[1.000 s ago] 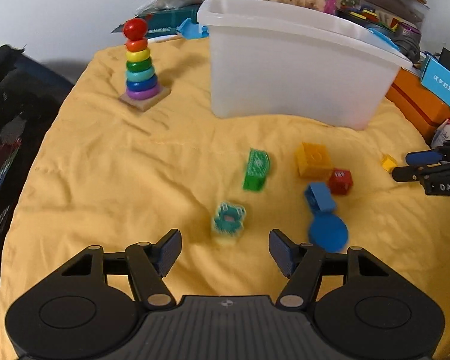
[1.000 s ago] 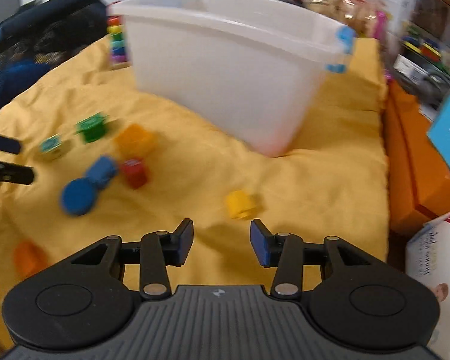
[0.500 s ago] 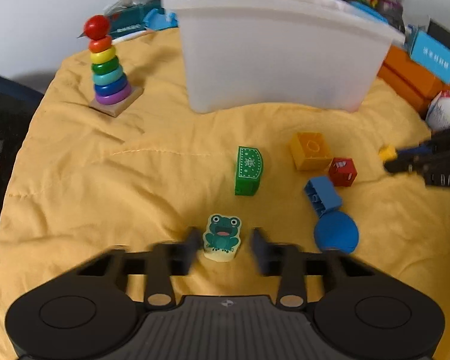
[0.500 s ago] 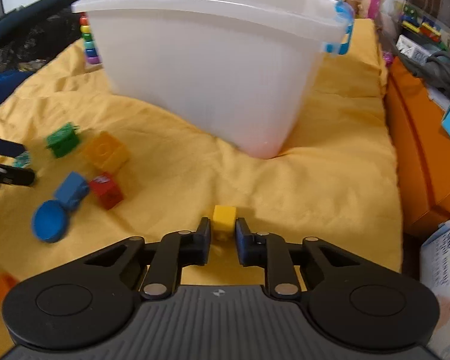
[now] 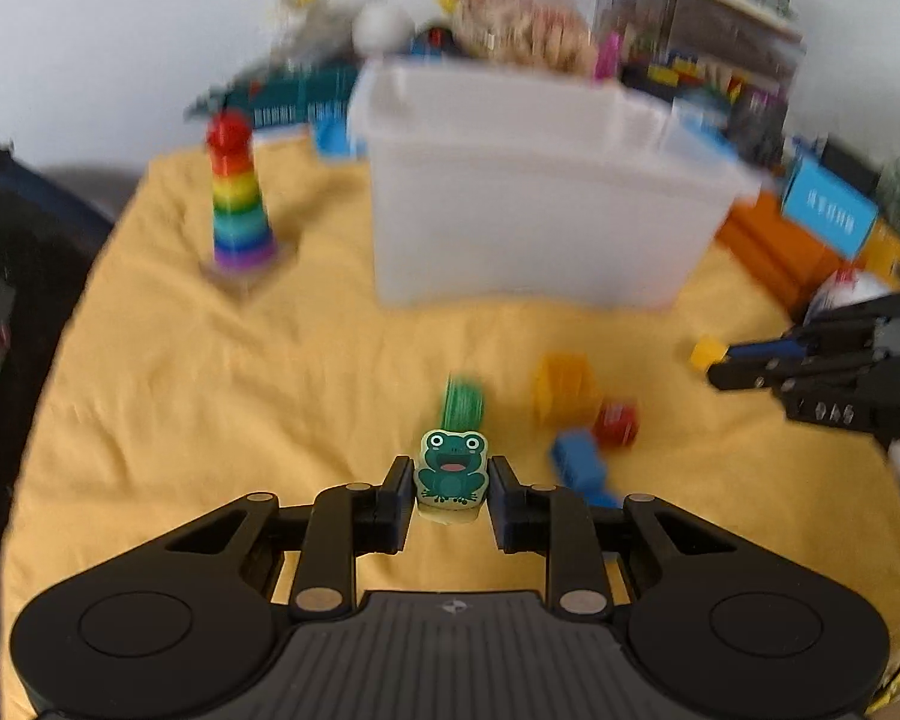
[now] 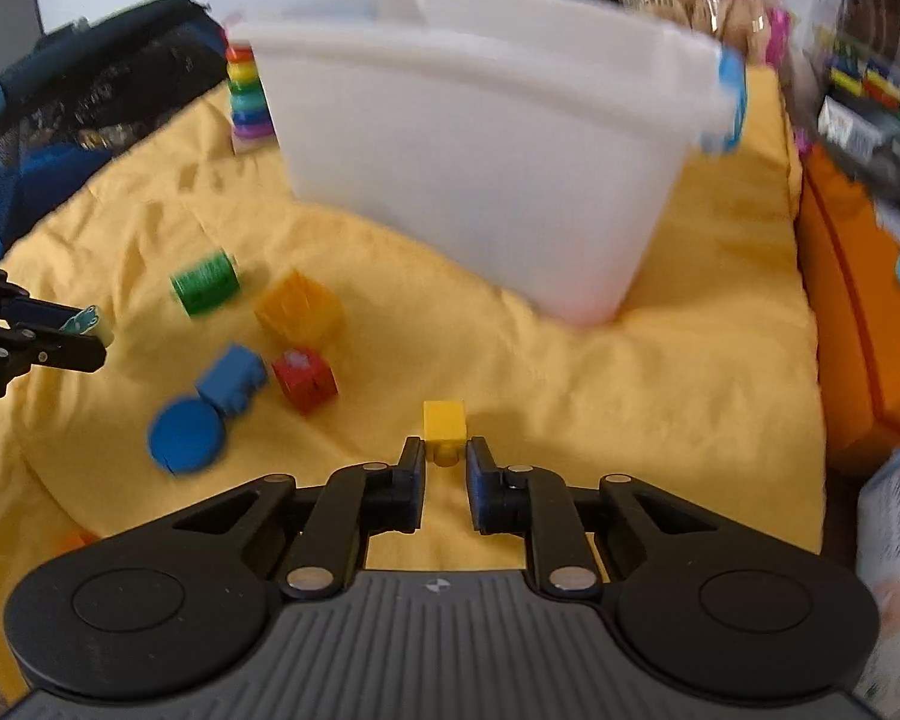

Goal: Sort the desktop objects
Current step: 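Carry both toys over the white bin and open both tools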

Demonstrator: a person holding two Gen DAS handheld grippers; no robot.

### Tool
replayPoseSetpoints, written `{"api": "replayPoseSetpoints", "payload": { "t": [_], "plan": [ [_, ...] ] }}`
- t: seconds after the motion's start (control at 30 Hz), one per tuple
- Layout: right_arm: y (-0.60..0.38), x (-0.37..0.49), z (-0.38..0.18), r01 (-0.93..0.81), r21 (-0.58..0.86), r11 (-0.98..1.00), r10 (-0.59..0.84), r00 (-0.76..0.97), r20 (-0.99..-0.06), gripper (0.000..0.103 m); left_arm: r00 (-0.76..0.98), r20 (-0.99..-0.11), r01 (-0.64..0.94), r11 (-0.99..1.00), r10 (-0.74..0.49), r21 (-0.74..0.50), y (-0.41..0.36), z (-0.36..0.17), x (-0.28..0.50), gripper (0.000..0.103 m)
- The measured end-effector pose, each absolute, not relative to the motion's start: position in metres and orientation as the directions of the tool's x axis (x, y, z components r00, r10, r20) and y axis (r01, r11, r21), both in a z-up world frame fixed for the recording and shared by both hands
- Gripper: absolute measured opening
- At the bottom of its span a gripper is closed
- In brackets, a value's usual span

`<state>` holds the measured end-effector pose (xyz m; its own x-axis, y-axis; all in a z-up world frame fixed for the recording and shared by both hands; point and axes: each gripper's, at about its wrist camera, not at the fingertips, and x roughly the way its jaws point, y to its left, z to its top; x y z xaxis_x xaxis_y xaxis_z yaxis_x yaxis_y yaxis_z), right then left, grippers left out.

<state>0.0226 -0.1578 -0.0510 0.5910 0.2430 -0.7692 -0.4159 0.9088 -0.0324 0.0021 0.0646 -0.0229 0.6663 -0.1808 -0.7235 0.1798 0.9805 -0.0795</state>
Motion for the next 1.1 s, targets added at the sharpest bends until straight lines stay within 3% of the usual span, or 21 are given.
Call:
{"api": "replayPoseSetpoints", "payload": {
  "t": [0.3,0.43,0.63,0.87,0.93,1.0,1.1],
  "plan": [
    [-0.146,0.039,0.03,-0.443,-0.047,0.895,0.321,0.716,-0.62,0.017,0.802,-0.566,0.23,0.973,-0.191,-0.002,0.05,0.058,0.043,0.029],
    [-0.145,0.068,0.051,-0.408,-0.027,0.912,0.315,0.744,-0.59,0.017,0.825,-0.537,0.218,0.976,-0.175,0.017,0.043,0.077,0.084,0.029],
    [-0.147,0.117,0.065,-0.354,-0.018,0.935,0.28,0.769,-0.575,0.017,0.811,-0.562,0.22,0.975,-0.165,0.032,0.028,0.083,0.145,0.029],
    [-0.149,0.162,0.044,-0.292,0.037,0.956,0.248,0.73,-0.637,0.017,0.729,-0.68,0.175,0.982,-0.077,0.076,0.01,0.036,0.186,0.03],
    [-0.146,0.17,0.031,-0.285,0.037,0.958,0.236,0.706,-0.668,0.023,0.707,-0.704,0.155,0.985,-0.063,0.068,0.008,0.028,0.189,0.034],
    [-0.145,0.171,0.021,-0.278,0.041,0.96,0.228,0.687,-0.69,0.03,0.706,-0.705,0.139,0.989,-0.064,0.049,0.01,0.031,0.185,0.047],
    [-0.148,0.164,0.022,-0.278,0.054,0.959,0.239,0.692,-0.681,0.03,0.729,-0.682,0.129,0.991,-0.065,0.044,0.014,0.043,0.17,0.059]
  ]
}}
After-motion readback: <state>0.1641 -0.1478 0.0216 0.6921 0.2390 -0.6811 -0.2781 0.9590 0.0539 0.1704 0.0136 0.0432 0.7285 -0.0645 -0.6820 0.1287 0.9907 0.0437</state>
